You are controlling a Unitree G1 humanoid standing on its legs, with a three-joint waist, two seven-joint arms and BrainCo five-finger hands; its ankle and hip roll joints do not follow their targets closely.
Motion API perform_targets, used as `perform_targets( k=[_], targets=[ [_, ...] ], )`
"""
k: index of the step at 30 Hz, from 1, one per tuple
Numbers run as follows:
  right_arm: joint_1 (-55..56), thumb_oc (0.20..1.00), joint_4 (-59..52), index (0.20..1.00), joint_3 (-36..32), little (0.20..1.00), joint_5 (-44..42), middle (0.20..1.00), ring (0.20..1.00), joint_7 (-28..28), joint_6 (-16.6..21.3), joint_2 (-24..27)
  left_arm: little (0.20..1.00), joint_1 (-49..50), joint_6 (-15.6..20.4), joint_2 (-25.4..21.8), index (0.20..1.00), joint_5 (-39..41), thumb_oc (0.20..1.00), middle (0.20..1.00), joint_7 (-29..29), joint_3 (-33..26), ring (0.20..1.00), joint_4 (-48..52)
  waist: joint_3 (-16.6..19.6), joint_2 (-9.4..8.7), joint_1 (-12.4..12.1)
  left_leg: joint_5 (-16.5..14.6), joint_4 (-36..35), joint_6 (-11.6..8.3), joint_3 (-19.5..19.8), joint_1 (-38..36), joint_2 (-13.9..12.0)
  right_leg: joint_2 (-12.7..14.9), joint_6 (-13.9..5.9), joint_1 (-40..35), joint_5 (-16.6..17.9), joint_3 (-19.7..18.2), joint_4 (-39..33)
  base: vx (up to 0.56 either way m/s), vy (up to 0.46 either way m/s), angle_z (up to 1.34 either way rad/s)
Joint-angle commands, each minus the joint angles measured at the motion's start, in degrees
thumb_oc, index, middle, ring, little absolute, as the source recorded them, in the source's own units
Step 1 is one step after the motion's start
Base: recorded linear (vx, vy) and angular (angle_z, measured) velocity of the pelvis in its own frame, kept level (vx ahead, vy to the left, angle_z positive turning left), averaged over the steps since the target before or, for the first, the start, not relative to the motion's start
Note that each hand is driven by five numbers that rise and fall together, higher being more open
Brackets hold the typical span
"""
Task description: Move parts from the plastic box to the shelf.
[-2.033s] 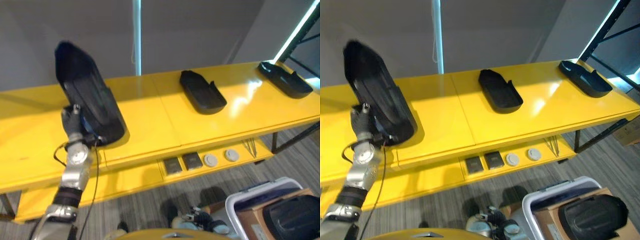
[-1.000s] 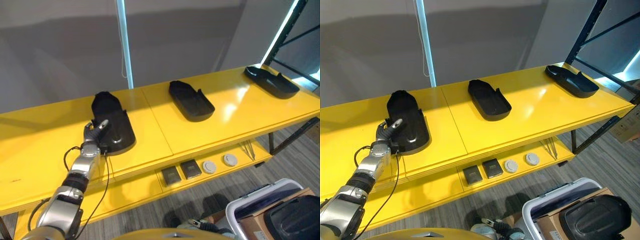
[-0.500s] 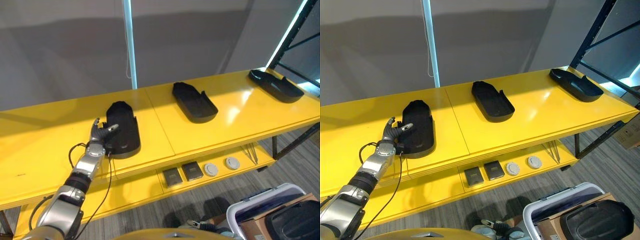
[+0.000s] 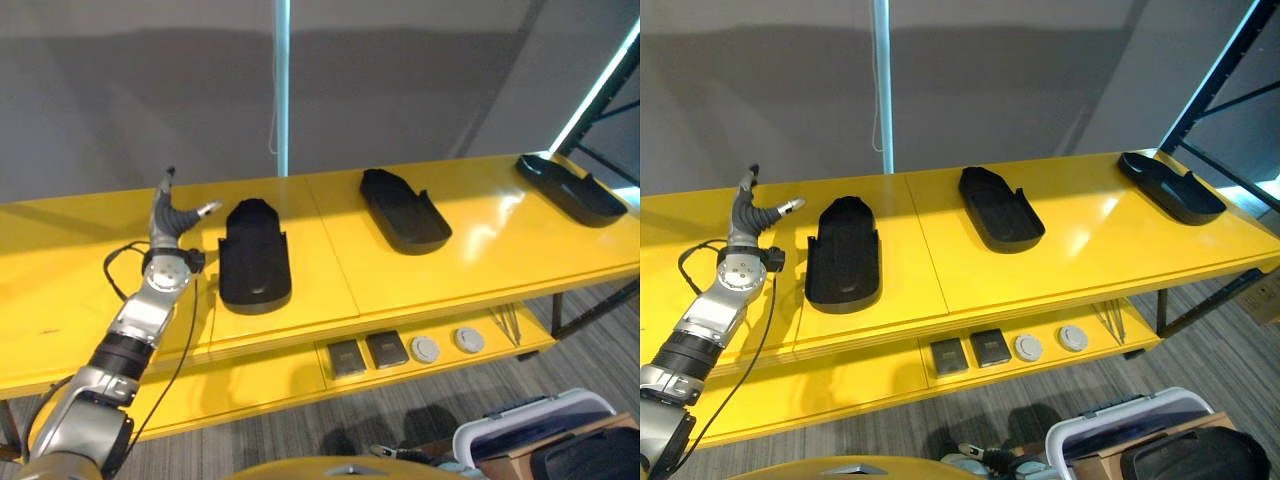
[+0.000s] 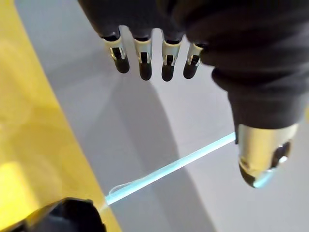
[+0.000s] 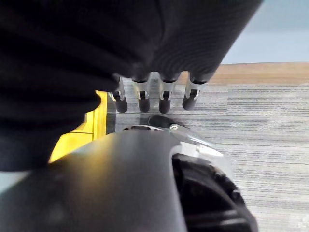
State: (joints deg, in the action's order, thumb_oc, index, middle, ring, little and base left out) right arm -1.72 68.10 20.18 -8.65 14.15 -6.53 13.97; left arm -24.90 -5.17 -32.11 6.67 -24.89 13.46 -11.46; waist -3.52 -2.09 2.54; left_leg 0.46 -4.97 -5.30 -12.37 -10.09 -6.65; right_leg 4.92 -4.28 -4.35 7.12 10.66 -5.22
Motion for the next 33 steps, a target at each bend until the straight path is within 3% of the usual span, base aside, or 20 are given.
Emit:
perform_targets(
  k=[1,3,4,5,6,7,11,13,16,23,26,33],
  targets=[
    [-3.6,1.0,6.6,1.0,1.3,1.0,0.6,1.0,1.0,2.4,-1.8,0.3,1.0,-6.1,5.2,-0.8,1.0,12.5,1.0,1.0,8.6,-0.1,1.0,2.7,-0.5,2.67,0.2,0.6,0.0,0.49,0.9,1.7,-0.2,1.6,-3.24,-4.5,-4.5,0.4,0.2,-0.03,-0.008,0.09],
    [-4.3,1.0,7.0,1.0,-0.1,1.0,0.8,1.0,1.0,3.2,-2.6,0.5,1.0,-3.2,5.8,0.4,1.0,16.6,1.0,1.0,17.9,-1.5,1.0,10.0,-0.6,2.81,-0.6,0.6,0.0,0.52,1.4,1.9,-0.2,1.7,-3.21,-4.5,-4.4,0.5,0.2,-0.03,0.003,0.15],
    [-4.5,1.0,7.3,1.0,-0.6,1.0,0.7,1.0,1.0,3.1,-2.9,0.5,0.906,-1.4,6.2,1.0,0.906,19.6,0.906,0.906,24.9,-1.4,0.906,13.2,-0.7,2.88,-1.0,0.5,0.0,0.58,1.7,2.0,-0.1,1.7,-3.18,-4.5,-4.3,0.6,0.2,-0.03,0.016,0.12],
    [-4.7,1.0,7.6,1.0,-1.2,1.0,0.9,1.0,1.0,3.2,-2.9,0.5,0.338,0.5,6.3,1.5,0.338,23.2,0.338,0.338,30.9,-1.4,0.338,15.9,-0.8,2.98,-1.4,0.5,0.0,0.62,1.8,2.0,0.0,1.8,-3.11,-4.5,-4.2,0.7,0.2,-0.05,0.041,0.09],
    [-4.8,1.0,7.8,1.0,-2.0,1.0,1.8,1.0,1.0,3.6,-3.0,0.7,0.2,3.7,6.2,2.2,0.2,29.0,0.2,0.2,39.9,-1.4,0.2,19.3,-1.0,3.17,-1.9,0.4,0.0,0.66,2.0,2.0,0.0,1.9,-3.05,-4.5,-4.2,0.9,0.2,-0.06,0.083,0.04],
    [-4.7,1.0,8.1,1.0,-2.6,1.0,2.9,1.0,1.0,3.4,-2.9,1.0,0.2,7.1,1.0,2.8,0.2,34.8,0.2,0.2,53.2,-0.5,0.2,21.7,-1.1,3.55,-2.3,0.3,0.0,0.79,2.0,2.2,0.1,2.1,-3.04,-4.4,-4.1,1.0,0.2,-0.06,0.098,0.04],
    [-5.0,1.0,8.7,1.0,-2.7,1.0,4.1,1.0,1.0,2.5,-3.3,2.0,0.2,12.9,-3.7,0.6,0.2,40.9,0.2,0.2,69.6,5.3,0.2,22.5,-1.0,4.48,-2.3,0.4,0.0,0.95,1.7,2.5,0.3,2.4,-3.48,-3.9,-3.7,0.7,0.2,-0.05,0.091,0.01],
    [-5.3,1.0,8.9,1.0,-2.3,1.0,5.5,1.0,1.0,2.7,-2.4,2.1,0.2,13.9,-3.8,0.2,0.2,40.9,0.2,0.2,71.4,6.7,0.2,22.4,-0.9,4.65,-2.2,0.4,0.0,1.0,1.4,2.6,0.4,2.6,-3.66,-3.7,-3.6,0.7,0.2,-0.04,0.076,0.01],
    [-5.9,1.0,8.3,1.0,-0.6,1.0,5.5,1.0,1.0,3.5,-2.1,2.1,0.2,14.8,-1.7,-1.0,0.2,38.3,0.2,0.2,69.2,9.1,0.2,20.9,-0.9,4.89,-2.2,0.4,0.0,1.19,1.1,2.8,0.5,2.9,-3.89,-3.5,-3.5,1.0,0.2,-0.03,0.054,0.01],
    [-5.6,1.0,5.8,1.0,-0.2,1.0,3.4,1.0,1.0,1.2,-3.7,2.3,0.2,19.5,-2.9,-0.7,0.2,37.0,0.2,0.2,63.3,6.9,0.2,17.4,-1.5,4.7,-3.2,0.6,0.0,1.46,1.6,3.5,0.8,3.1,-3.69,-3.3,-3.4,1.7,0.2,0.0,0.007,0.01],
    [-5.5,1.0,5.6,1.0,-1.4,1.0,1.2,1.0,1.0,2.0,-2.0,2.4,0.2,21.4,-0.4,0.2,0.2,31.6,0.2,0.2,59.6,6.6,0.2,15.7,-2.0,4.6,-3.6,0.8,0.0,1.55,1.9,3.8,0.9,3.0,-3.49,-3.1,-3.3,1.9,0.2,0.01,0.001,0.07],
    [-4.1,1.0,4.2,1.0,-1.9,1.0,-0.8,1.0,1.0,2.5,0.8,2.3,0.2,22.5,3.2,2.3,0.2,29.3,0.2,0.2,55.9,7.9,0.2,11.0,-3.1,4.24,-3.0,1.0,0.0,1.57,1.5,4.5,0.9,2.9,-3.34,-2.3,-3.1,2.1,0.2,0.03,-0.023,0.06]
  ],
)
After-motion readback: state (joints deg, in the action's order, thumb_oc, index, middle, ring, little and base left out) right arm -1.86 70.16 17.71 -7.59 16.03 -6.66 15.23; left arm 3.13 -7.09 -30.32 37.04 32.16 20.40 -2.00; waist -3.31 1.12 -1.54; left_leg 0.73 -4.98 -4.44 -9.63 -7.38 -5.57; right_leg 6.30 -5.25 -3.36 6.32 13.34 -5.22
